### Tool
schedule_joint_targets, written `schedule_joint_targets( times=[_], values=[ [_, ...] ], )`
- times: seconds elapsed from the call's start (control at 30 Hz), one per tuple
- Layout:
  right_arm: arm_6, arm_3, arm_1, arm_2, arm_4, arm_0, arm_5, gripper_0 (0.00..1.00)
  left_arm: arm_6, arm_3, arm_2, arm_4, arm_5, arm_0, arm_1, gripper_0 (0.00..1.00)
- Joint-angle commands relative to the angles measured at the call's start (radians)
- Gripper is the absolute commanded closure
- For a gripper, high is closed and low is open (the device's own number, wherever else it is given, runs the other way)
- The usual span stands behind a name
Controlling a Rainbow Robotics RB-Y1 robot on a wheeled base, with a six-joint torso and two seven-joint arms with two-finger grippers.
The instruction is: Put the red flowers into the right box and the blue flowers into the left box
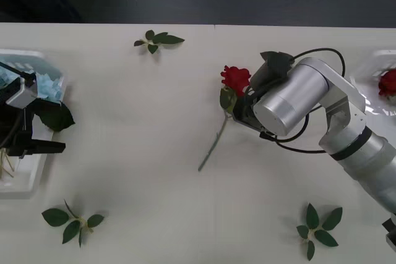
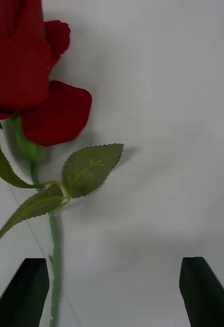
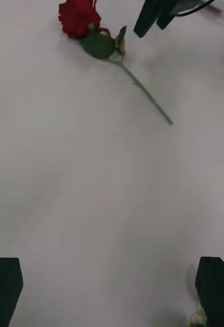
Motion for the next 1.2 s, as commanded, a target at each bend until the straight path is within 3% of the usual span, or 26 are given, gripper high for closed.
schedule_joint_targets(
  times=[0.03,0.47,0.77,1.2],
  values=[
    [0.019,-0.011,0.091,0.007,0.042,-0.054,0.029,0.25,0.025,0.065,0.002,0.075,0.005,-0.041,0.026,0.0],
    [0.022,0.149,0.23,0.064,0.144,-0.112,0.06,0.25,0.025,0.071,0.01,0.182,0.005,-0.075,0.025,0.0],
    [0.027,0.192,0.244,0.096,0.176,-0.105,0.047,0.25,0.025,-0.058,0.01,0.166,0.005,-0.076,0.025,0.0],
    [0.031,0.261,0.238,0.099,0.228,-0.102,0.067,0.25,0.025,-0.092,0.016,0.15,-0.006,-0.076,0.025,0.0]
  ],
)
